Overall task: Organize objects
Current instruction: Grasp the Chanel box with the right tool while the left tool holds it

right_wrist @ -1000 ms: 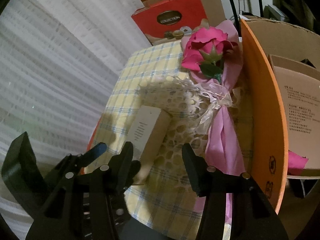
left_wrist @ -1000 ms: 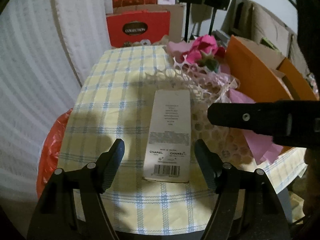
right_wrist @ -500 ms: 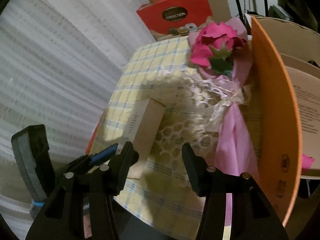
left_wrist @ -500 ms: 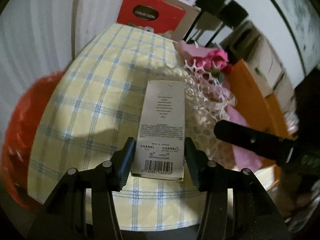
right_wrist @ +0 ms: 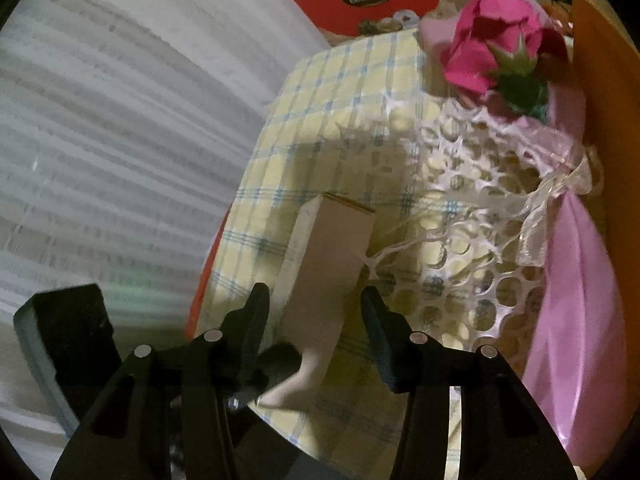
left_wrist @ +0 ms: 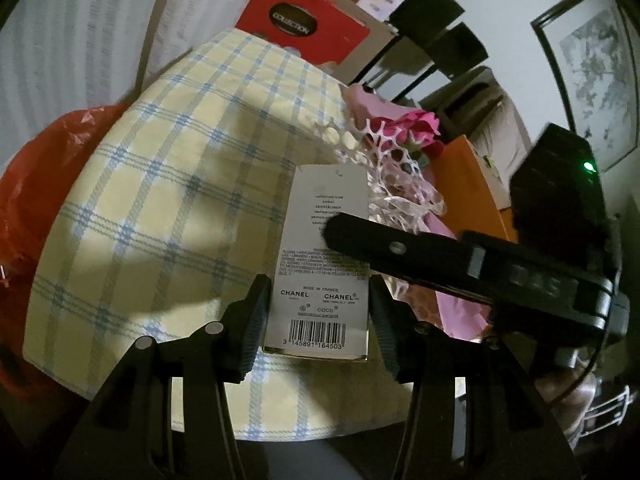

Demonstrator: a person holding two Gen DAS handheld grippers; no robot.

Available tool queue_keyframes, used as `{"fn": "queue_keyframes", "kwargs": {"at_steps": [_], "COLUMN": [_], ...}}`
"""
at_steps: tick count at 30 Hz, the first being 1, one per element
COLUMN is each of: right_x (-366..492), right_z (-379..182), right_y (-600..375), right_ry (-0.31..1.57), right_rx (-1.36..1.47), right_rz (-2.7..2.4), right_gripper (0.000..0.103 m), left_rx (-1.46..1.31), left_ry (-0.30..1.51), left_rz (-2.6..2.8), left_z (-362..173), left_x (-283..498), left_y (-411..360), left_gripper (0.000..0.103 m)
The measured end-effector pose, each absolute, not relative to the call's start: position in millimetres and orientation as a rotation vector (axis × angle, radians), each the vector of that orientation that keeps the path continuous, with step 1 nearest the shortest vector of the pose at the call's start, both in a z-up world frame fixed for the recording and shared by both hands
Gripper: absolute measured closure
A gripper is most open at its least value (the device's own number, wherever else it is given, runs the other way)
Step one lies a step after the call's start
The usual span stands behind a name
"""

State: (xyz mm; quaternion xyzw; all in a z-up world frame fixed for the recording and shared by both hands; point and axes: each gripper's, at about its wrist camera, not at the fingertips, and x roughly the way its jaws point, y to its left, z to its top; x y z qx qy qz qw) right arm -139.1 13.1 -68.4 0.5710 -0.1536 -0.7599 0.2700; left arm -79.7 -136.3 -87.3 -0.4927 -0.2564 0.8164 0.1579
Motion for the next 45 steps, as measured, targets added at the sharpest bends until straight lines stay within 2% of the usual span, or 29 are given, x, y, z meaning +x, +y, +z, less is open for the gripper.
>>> {"fn": "queue_keyframes", "kwargs": {"at_steps": [1, 5, 7, 11, 15, 24, 29, 42, 45], "right_x": [-139.3, -136.9, -135.9, -130.8, -131.8, -132.5, -134.8, -136.6, -134.3], "right_z": [-69.9, -68.0, -65.1, -51.1, -46.5, -50.5, -51.5, -60.0, -54.9], "right_y": [12.4, 15.3, 16.4, 11.8, 6.3, 2.8, 10.2, -4.5, -4.6], "right_ry": [-0.412, -0.416, -0.415, -0.284, -0.271, -0.489, -0.477, -0.610, -0.569], "right_rx": [1.544, 1.539, 1.539, 1.528, 1.543, 1.520, 1.515, 1.491, 1.479], "right_rz": [-2.050, -2.067, -2.074, -2.166, -2.162, -1.967, -2.020, -1.810, -1.843], "right_gripper": [0.063, 0.066, 0.067, 0.069, 0.069, 0.067, 0.067, 0.067, 0.067], "left_rx": [-1.410, -1.417, -1.414, -1.381, -1.376, -1.468, -1.483, -1.508, -1.522], "left_ry": [-0.725, -0.669, -0.615, -0.494, -0.392, -0.408, -0.463, -0.356, -0.362], "left_rz": [2.334, 2.346, 2.386, 2.442, 2.458, 2.480, 2.464, 2.510, 2.533], "left_z": [-87.0, -81.7, -74.2, -58.0, -49.0, -61.6, -68.3, -67.1, -70.2], "left_x": [-79.3, -77.5, -74.6, -67.0, -63.9, -75.7, -81.2, -79.3, -77.5], "left_y": [-134.4, -128.5, -126.2, -120.1, -109.3, -119.1, -127.9, -120.4, -132.3], "left_gripper": [0.058, 0.056, 0.044, 0.037, 0.037, 0.037, 0.037, 0.040, 0.040]}}
